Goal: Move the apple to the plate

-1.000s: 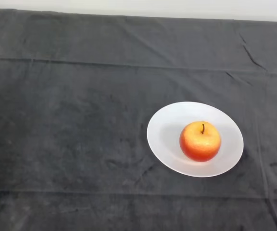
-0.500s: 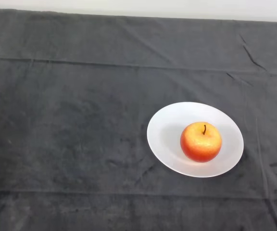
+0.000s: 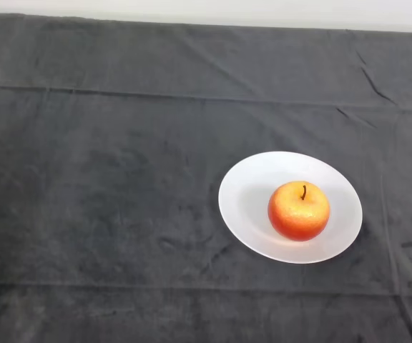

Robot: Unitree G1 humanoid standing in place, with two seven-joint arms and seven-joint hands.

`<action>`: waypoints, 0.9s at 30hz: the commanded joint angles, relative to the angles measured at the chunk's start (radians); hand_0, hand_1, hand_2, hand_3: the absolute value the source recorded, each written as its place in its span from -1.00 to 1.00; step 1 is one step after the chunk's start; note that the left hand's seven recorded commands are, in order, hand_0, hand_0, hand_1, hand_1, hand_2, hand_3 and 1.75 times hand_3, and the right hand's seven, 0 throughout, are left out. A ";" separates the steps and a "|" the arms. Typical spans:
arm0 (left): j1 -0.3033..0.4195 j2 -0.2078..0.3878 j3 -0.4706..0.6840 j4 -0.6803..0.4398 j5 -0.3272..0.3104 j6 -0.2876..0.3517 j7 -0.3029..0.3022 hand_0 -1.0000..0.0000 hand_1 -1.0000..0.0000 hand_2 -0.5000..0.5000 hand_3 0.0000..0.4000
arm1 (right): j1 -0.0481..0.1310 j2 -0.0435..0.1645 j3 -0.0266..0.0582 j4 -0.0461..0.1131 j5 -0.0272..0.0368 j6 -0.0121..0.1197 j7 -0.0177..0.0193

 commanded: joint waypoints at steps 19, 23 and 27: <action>-0.047 -0.071 0.094 0.030 0.047 0.020 -0.066 1.00 1.00 0.00 -1.00 | 0.047 0.139 0.0009 0.064 0.0132 0.060 0.0026; -0.049 -0.080 0.104 0.028 0.055 0.023 -0.075 1.00 1.00 0.00 -1.00 | 0.047 0.139 0.0013 0.064 0.0138 0.060 0.0028; -0.051 -0.088 0.113 0.026 0.060 0.025 -0.086 1.00 1.00 0.00 -1.00 | 0.047 0.139 0.0017 0.064 0.0144 0.060 0.0030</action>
